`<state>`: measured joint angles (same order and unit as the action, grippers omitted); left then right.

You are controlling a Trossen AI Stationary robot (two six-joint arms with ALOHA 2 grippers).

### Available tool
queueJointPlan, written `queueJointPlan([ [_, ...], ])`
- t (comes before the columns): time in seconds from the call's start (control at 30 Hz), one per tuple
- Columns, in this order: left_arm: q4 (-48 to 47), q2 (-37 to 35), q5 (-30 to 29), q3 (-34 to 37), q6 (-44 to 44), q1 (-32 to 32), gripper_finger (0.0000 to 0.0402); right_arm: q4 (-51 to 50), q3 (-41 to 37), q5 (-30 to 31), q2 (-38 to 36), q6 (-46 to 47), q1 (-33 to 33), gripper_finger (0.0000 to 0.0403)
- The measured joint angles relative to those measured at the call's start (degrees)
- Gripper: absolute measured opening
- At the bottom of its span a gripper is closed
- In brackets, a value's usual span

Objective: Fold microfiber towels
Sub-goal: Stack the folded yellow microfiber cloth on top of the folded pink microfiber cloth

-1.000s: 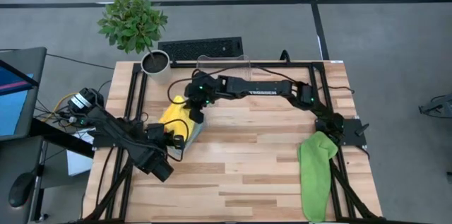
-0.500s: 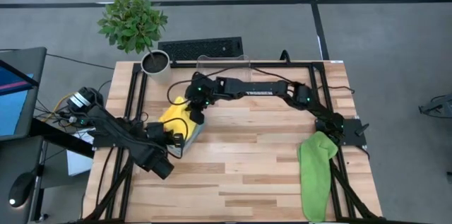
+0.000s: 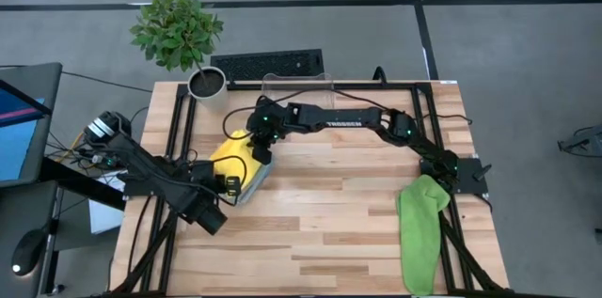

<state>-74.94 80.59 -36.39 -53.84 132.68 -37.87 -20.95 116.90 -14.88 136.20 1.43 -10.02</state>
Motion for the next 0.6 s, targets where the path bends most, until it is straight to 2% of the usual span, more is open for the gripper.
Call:
queueJointPlan([
  [0.13, 0.23, 0.76, 2.12, 0.34, -0.02, -0.02, 0.0054, 0.46, 0.0, 0.66, 0.0, 0.01, -0.02, 0.0081],
  [0.27, 0.36, 0.77, 2.8, 0.39, -0.57, 0.0, 0.0116, 0.46, 0.0, 2.09, 0.0, 0.03, -0.12, 0.0084],
  [0.43, -1.33, -0.39, 7.64, 0.39, 0.35, 0.0, 0.0199, 0.4, 0.0, 6.78, 0.0, -0.34, -0.49, 0.0084],
  [0.6, -1.64, -2.96, 9.06, 0.39, 0.55, -0.77, 0.0254, 0.11, 0.7, 7.55, -0.89, -0.77, -1.5, 0.0085],
])
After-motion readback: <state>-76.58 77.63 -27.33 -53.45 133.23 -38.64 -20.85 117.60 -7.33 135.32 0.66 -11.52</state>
